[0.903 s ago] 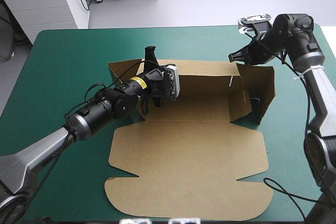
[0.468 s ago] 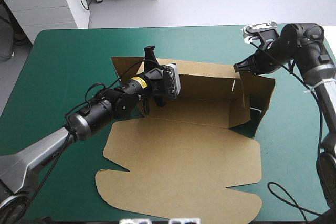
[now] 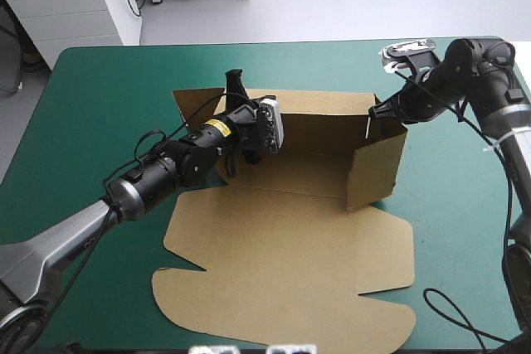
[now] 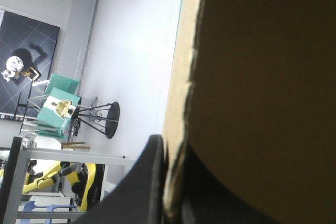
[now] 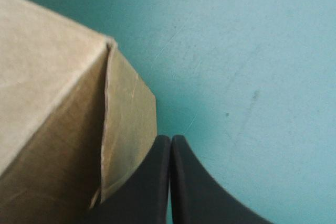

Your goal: Fold the box

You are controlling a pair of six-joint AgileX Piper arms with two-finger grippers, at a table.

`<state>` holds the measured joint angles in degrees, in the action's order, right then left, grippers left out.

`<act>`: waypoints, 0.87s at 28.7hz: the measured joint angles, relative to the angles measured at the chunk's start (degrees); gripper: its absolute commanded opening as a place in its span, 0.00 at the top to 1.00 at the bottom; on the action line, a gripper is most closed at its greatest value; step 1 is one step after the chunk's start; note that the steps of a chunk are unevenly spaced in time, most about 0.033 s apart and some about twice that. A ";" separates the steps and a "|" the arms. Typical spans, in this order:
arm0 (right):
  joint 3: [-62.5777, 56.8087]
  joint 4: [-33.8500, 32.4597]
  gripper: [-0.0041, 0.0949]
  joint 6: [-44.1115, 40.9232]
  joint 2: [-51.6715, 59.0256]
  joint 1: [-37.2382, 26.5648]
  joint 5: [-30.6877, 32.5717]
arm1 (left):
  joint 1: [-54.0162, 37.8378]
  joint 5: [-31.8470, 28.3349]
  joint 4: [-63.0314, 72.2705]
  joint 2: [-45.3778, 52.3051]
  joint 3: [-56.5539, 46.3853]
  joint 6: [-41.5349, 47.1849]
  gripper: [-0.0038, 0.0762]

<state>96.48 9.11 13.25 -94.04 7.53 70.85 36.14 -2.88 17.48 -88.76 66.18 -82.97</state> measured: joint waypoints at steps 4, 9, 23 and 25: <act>-0.06 1.97 0.98 0.39 -0.37 -0.17 0.35 | -0.11 -0.24 0.58 0.00 0.00 -0.87 0.96; -0.06 5.12 0.98 1.54 -0.49 -0.28 0.35 | -1.15 -0.51 0.64 0.00 0.00 -1.00 0.96; -0.06 6.47 0.54 2.82 2.98 -0.66 0.53 | -2.34 0.32 0.60 0.00 0.00 -1.23 0.96; -0.06 7.29 0.49 2.96 3.01 -0.66 0.53 | -2.34 0.32 0.60 0.00 0.00 -1.23 0.96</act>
<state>96.41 16.40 16.21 -91.03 6.87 71.38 33.80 -2.56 18.07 -88.76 66.18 -84.19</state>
